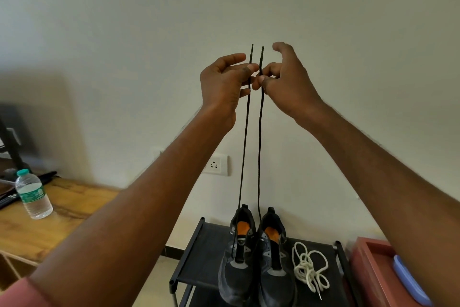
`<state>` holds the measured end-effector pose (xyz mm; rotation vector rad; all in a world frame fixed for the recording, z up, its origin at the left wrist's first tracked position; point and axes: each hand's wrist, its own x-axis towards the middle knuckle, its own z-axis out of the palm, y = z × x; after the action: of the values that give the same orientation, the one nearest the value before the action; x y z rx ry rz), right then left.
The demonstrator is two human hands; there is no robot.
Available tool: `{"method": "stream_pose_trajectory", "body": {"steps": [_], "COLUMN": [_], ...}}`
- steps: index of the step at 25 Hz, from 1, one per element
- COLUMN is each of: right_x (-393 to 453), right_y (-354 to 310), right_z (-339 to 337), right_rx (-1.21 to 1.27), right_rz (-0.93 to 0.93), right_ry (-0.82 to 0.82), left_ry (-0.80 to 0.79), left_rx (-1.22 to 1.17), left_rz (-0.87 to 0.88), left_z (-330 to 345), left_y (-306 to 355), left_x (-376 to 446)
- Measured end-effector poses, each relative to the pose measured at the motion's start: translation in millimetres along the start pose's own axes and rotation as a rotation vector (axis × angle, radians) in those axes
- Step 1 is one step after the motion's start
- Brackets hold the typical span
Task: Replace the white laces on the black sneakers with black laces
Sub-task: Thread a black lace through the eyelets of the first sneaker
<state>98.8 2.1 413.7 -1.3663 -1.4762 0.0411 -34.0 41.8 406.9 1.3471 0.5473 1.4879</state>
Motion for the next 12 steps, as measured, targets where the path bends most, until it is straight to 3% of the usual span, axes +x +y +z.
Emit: {"method": "stream_pose_trajectory", "body": {"steps": [8,12], "right_x": [-1.5,-25.1], "right_y": [0.6,22.1], "right_z": [8.7,21.2], "right_rx": [0.093,0.106], "right_rz": [0.002,0.085], "right_ry": [0.066,0.069], "left_ry": [-0.005,0.042], "left_rx": [0.052,0.147], "left_rz": [0.008,-0.056], "left_z": [-7.2,-33.4], "left_y": [0.3,-31.9], "left_x": [0.2,-16.4]}}
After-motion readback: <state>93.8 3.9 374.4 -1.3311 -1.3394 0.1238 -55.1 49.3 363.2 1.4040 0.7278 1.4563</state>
